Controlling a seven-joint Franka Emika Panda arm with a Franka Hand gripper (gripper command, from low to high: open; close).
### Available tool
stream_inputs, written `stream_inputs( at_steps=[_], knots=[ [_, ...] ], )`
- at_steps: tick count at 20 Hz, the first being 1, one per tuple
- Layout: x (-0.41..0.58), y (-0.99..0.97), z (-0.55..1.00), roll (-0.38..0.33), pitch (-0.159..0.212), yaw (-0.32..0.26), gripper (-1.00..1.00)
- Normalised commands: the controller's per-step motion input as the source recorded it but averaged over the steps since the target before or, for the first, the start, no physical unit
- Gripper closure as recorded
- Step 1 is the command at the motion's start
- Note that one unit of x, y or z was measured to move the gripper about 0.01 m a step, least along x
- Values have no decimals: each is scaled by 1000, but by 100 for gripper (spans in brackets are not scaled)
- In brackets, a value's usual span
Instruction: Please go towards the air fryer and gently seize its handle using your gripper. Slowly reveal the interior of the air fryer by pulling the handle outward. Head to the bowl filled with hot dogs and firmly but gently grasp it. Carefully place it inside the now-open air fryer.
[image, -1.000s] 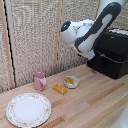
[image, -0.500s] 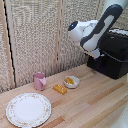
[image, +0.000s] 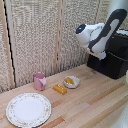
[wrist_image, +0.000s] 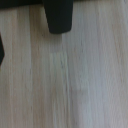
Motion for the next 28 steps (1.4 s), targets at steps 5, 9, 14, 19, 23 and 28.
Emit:
stream_inputs(
  at_steps=[5, 9, 14, 19, 23, 28],
  knots=[
    [-123, -422, -233, -131, 0, 223, -100],
    [-105, -439, -124, -111, 0, 223, -100],
    [-157, -453, -79, -105, 0, 211, -100],
    [-63, -438, -118, -42, 7, 211, -100],
    [9, -281, -101, -2, 58, 136, 100],
    [-23, -5, 0, 0, 9, -29, 100]
  ],
)
